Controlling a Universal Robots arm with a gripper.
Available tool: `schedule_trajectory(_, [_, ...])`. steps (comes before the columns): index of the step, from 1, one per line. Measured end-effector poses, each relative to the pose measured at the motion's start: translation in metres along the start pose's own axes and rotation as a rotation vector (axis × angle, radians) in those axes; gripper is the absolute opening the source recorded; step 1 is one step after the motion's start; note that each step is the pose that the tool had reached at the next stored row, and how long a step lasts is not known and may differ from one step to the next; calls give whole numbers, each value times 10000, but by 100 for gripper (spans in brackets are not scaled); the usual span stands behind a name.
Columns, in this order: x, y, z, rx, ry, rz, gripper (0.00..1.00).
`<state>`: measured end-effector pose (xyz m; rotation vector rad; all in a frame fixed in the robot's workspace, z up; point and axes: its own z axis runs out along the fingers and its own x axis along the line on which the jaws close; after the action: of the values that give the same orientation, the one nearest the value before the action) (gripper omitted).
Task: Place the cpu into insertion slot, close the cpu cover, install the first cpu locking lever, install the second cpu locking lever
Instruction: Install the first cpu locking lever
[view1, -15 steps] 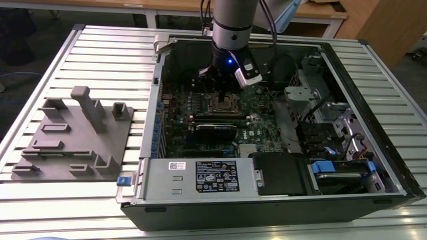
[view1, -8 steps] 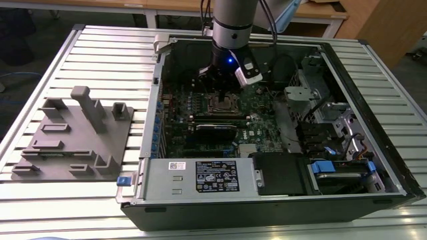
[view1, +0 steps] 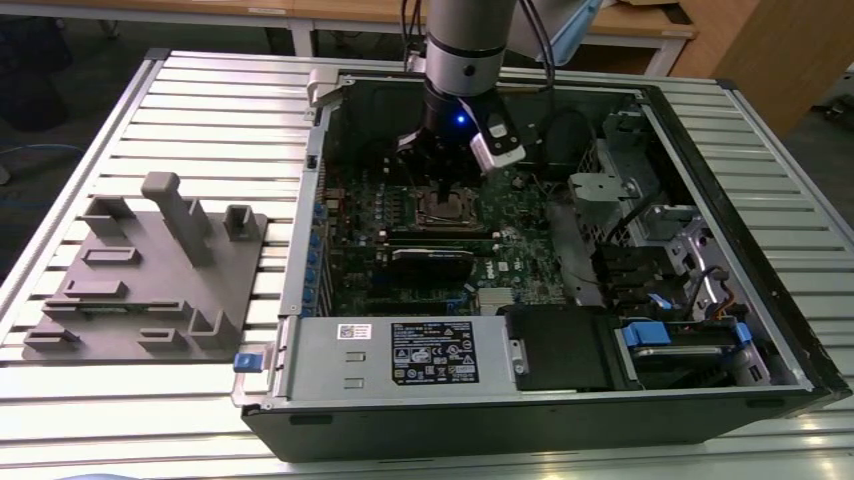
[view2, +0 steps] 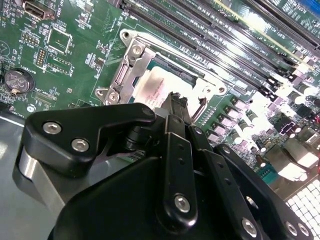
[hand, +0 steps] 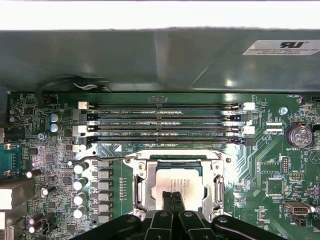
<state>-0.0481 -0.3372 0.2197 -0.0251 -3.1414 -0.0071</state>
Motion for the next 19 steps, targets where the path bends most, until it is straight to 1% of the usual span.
schedule_trajectory(5, [69,-1,1,0,0,2,10])
schedule_trajectory(8, [76,-2,-8,3,2,1,10])
schedule_trajectory(12, [76,-1,-61,-2,0,1,10])
schedule_trajectory(14, [76,-1,-60,-3,-1,1,10])
schedule_trajectory(16, [92,-1,-61,-3,-1,1,10])
schedule_trajectory(19, [138,-2,-60,-2,-1,0,10])
